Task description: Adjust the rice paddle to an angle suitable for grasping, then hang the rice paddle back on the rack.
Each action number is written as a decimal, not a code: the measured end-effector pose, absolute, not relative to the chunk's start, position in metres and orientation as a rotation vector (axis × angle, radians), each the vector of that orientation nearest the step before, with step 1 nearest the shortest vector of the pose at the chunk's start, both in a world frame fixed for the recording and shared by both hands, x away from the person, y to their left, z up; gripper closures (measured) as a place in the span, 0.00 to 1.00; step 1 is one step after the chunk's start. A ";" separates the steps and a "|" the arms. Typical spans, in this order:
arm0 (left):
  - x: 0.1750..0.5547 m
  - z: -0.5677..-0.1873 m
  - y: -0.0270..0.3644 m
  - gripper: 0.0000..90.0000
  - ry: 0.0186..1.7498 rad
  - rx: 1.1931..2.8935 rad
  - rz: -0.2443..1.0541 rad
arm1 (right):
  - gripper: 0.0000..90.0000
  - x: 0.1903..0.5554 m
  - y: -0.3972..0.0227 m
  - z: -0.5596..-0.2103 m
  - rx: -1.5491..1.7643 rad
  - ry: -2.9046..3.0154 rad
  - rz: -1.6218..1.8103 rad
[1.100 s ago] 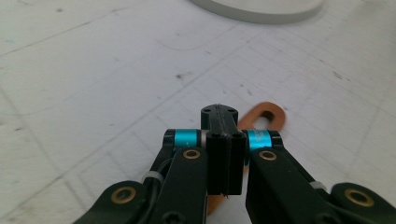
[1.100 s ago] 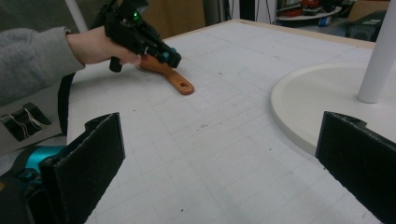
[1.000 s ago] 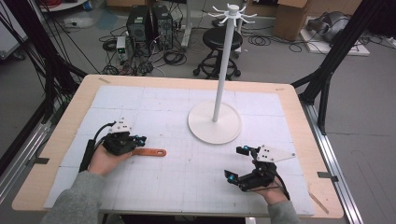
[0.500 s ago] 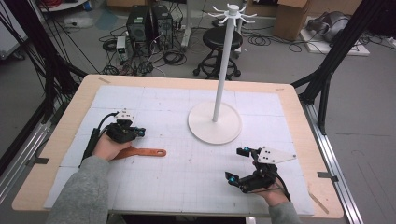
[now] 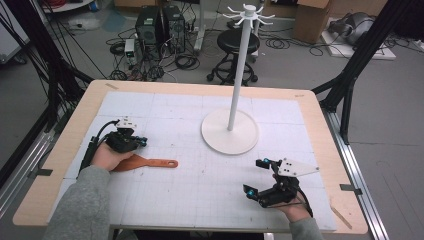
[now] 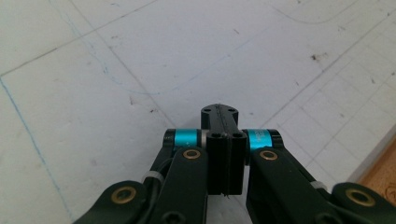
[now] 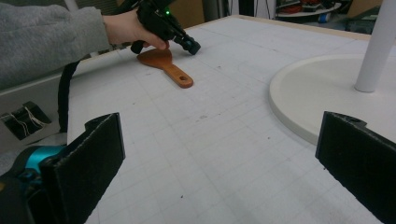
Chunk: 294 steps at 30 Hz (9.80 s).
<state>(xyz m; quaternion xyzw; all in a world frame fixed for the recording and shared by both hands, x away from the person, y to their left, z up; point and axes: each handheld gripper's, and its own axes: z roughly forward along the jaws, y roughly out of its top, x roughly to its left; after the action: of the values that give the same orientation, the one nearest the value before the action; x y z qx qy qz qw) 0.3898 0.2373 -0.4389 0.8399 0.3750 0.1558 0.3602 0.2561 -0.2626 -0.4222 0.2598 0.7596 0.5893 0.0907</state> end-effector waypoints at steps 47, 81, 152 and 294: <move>0.295 -0.443 0.273 1.00 0.914 2.127 0.253 | 0.00 0.258 -0.260 -0.418 0.734 2.266 1.722; 0.275 -0.419 0.251 0.88 0.775 2.063 0.280 | 0.00 0.257 -0.267 -0.420 0.739 2.278 1.752; 0.308 -0.439 0.194 0.34 0.598 2.281 0.126 | 0.00 0.230 -0.289 -0.424 0.836 2.262 1.712; 0.294 -0.326 0.205 0.72 0.564 1.847 0.234 | 0.00 0.261 -0.275 -0.420 0.792 2.232 1.819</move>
<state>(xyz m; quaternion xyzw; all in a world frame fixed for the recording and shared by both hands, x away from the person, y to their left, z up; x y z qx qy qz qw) 0.2940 0.2048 -0.3264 0.7846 0.2396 0.0992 0.5632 0.2614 -0.2745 -0.4200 0.2645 0.7453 0.6071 0.0775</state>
